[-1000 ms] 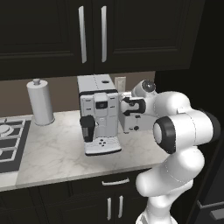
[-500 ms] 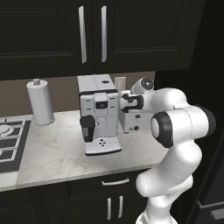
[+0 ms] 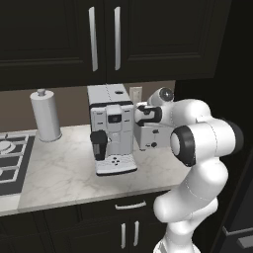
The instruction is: Start the toaster. Once the lever pops up, take the bread to the plate on the dining counter.
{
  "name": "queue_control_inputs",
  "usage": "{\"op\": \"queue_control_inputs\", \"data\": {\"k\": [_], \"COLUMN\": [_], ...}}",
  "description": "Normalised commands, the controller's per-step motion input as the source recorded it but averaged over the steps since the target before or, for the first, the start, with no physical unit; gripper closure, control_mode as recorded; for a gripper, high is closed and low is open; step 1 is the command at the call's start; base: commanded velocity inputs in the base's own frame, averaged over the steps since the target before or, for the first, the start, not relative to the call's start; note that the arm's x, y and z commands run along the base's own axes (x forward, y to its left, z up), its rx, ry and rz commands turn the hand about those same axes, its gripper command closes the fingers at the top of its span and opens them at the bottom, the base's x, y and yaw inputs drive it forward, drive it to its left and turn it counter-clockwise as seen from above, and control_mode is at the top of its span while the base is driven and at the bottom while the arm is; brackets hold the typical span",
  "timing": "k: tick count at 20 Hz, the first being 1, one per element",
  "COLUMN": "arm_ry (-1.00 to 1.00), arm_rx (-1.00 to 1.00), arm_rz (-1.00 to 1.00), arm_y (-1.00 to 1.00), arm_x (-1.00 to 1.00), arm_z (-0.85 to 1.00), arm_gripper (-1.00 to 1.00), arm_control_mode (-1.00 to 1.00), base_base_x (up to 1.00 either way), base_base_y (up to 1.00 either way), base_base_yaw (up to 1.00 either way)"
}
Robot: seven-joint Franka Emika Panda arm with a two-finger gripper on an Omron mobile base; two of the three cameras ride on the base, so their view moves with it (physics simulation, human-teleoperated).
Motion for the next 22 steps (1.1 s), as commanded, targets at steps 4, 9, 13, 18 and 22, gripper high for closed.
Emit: {"op": "queue_control_inputs", "data": {"k": [4, 9, 13, 18, 22], "arm_ry": [0.00, 0.01, 0.01, 0.03, 0.03], "arm_rx": [0.00, 0.00, 0.01, 0.01, 0.03], "arm_rz": [0.02, 0.02, 0.03, 0.02, 0.02], "arm_y": [0.00, 0.00, 0.00, 0.00, 0.00], "arm_x": [0.04, 0.01, 0.00, 0.00, 0.00], "arm_z": [-0.06, -0.04, -0.05, -0.05, -0.08], "arm_gripper": [-1.00, -1.00, -1.00, -1.00, -1.00], "arm_control_mode": [-1.00, -1.00, -1.00, -1.00, -1.00], "base_base_x": [0.00, 0.00, 0.00, 0.00, 0.00], "base_base_y": [0.00, 0.00, 0.00, 0.00, 0.00], "base_base_yaw": [0.00, 0.00, 0.00, 0.00, 0.00]}}
